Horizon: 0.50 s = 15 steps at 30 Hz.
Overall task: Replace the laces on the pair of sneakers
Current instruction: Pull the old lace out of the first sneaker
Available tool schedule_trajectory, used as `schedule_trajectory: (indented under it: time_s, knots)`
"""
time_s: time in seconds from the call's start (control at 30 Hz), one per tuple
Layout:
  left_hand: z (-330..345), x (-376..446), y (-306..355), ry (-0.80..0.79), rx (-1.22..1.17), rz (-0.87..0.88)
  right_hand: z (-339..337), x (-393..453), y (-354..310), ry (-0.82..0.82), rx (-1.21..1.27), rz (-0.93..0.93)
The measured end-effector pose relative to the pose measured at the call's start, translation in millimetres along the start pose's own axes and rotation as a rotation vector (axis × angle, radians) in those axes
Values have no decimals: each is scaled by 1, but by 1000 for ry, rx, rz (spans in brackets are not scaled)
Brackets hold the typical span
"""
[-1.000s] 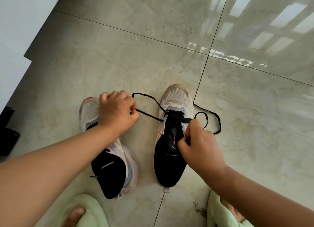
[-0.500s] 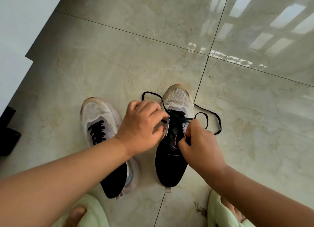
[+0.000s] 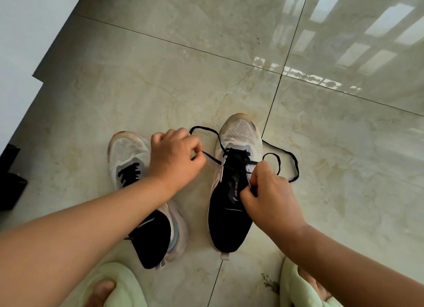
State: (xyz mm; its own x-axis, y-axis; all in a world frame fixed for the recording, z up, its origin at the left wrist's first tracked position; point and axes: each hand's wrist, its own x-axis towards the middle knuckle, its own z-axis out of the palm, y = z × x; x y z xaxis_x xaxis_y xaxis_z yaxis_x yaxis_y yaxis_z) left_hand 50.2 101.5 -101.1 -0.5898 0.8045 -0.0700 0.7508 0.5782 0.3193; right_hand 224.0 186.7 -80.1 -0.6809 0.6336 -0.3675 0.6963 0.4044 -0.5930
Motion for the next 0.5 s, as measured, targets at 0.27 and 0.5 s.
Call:
schedule_trajectory:
  time_s: [0.27,0.5]
  knots:
    - [4,3,-24,-32,80,-155,1,1,0,-5,5,-1]
    - [0,-10,12,-116,-293,173,1,1,0,7,-10,-1]
